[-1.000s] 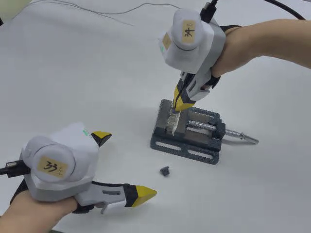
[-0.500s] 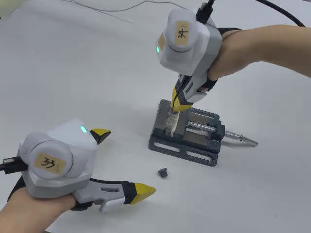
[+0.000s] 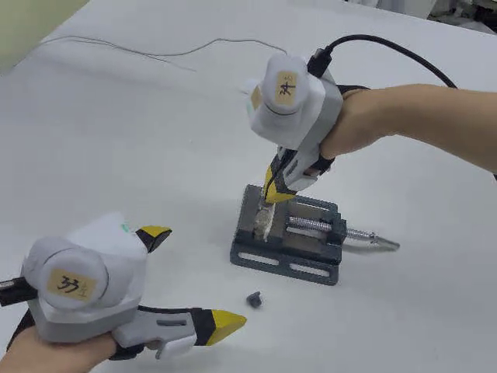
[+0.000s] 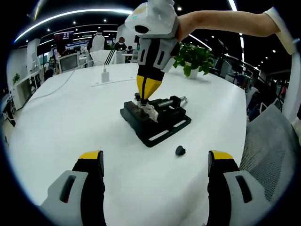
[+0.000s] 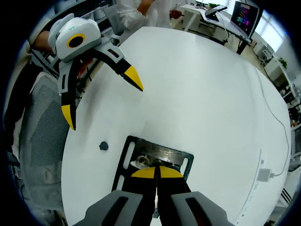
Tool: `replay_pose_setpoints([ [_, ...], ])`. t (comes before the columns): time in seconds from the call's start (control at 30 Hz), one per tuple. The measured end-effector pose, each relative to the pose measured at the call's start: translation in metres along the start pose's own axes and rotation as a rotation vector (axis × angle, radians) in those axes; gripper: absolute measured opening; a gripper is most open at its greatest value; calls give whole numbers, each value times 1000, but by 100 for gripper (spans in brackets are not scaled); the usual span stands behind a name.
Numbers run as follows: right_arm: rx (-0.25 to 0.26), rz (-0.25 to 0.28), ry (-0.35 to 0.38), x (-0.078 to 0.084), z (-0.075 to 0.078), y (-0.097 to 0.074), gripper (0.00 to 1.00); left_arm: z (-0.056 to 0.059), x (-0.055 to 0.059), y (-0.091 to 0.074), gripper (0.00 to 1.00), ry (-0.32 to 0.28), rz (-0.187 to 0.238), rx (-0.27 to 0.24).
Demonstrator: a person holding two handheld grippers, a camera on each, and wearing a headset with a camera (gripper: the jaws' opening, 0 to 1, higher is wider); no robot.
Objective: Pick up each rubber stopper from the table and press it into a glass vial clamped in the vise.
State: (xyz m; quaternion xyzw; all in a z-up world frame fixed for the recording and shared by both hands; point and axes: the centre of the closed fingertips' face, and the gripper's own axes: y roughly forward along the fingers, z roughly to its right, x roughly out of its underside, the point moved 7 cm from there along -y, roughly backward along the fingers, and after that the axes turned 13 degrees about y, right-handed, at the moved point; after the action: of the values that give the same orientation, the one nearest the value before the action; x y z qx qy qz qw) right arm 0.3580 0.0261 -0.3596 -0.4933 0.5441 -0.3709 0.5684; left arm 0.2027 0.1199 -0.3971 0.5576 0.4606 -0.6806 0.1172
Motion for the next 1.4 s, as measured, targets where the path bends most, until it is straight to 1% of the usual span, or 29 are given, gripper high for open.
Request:
replay_pose_setpoints([
  [0.13, -7, -5, 4, -2, 2, 1, 0, 3, -2, 2, 91, 14, -6, 11],
  [0.17, -10, -10, 26, -2, 2, 0, 0, 3, -2, 2, 91, 16, -7, 14],
  [0.2, 1, -20, 13, -3, 0, 0, 0, 4, -2, 2, 91, 23, -11, 18],
  [0.23, 17, -33, -31, -4, 0, 0, 0, 4, -3, 2, 91, 29, -10, 18],
  [0.27, 20, -30, -21, -4, -3, 1, 0, 3, -3, 1, 91, 30, -9, 17],
  [0.33, 27, -18, 3, -3, -2, 0, 0, 2, -4, 0, 91, 31, -7, 12],
  [0.43, 34, 23, 23, 1, -2, -1, 0, 1, -5, 0, 91, 44, -12, 15],
  [0.57, 52, 56, -10, 3, -4, -1, 0, 1, -6, -1, 91, 50, -12, 14],
  [0.7, 56, 77, -3, 3, -4, -1, 0, 1, -7, -1, 91, 56, -12, 15],
  [0.83, 56, 82, -7, 3, -4, -1, 0, 2, -7, -2, 91, 56, -11, 14],
  [0.9, 59, 78, -25, 3, -4, -2, 0, 2, -6, -4, 91, 54, -10, 9],
  [1.03, 76, 73, -40, 2, -3, -3, 1, 2, -4, -6, 91, 50, -12, 5],
  [1.13, 90, 78, -38, 1, -1, -4, 7, 2, -3, -7, 91, 47, -14, 3],
  [1.17, 91, 81, -39, 1, -1, -5, 11, 2, -3, -7, 91, 47, -15, 3],
  [1.27, 91, 120, -21, 2, -1, -8, 26, 2, -3, -8, 91, 46, -16, 3],
  [1.3, 90, 135, -15, 2, -1, -8, 28, 2, -3, -8, 91, 48, -17, 2],
  [1.33, 90, 143, -7, 2, -3, -9, 30, 2, -3, -8, 91, 48, -17, 2],
  [1.4, 81, 162, -1, 4, -8, -11, 39, 3, -3, -8, 91, 49, -17, 4],
])
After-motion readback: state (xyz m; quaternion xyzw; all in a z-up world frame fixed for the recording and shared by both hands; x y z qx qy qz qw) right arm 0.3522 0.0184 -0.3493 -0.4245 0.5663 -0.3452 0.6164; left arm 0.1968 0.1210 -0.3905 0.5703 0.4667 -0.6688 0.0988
